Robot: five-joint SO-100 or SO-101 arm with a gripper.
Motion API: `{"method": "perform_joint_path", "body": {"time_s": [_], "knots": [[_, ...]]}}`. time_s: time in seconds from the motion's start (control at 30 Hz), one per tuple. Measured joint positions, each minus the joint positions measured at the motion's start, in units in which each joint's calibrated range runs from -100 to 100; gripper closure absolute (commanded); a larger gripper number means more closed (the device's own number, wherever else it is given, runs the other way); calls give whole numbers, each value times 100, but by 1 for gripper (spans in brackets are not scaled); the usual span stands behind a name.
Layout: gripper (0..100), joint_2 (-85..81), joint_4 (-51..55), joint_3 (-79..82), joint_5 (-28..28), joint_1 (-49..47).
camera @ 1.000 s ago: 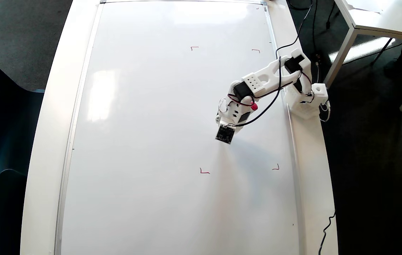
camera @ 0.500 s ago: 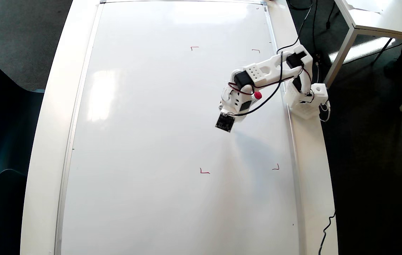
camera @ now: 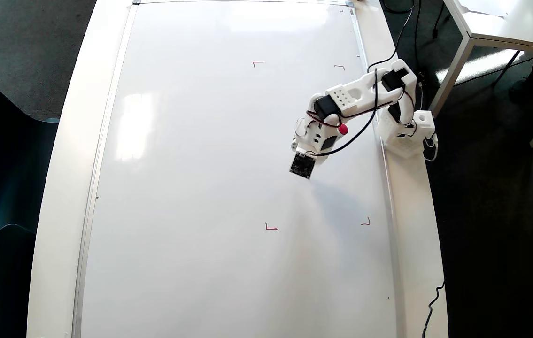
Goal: Draw on a whiteboard a robot head using a pen attached to the gripper
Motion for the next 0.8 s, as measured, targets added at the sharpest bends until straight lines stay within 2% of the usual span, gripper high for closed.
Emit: {"method": "perform_joint_path", "body": {"time_s": [0.13, 0.27, 0.43, 0.8], "knots": [[99, 25, -1157, 320, 0, -60], [99, 93, -1740, 402, 32, -143], [99, 186, -1943, 411, 248, -90], [99, 635, -2154, 429, 275, -136]]}}
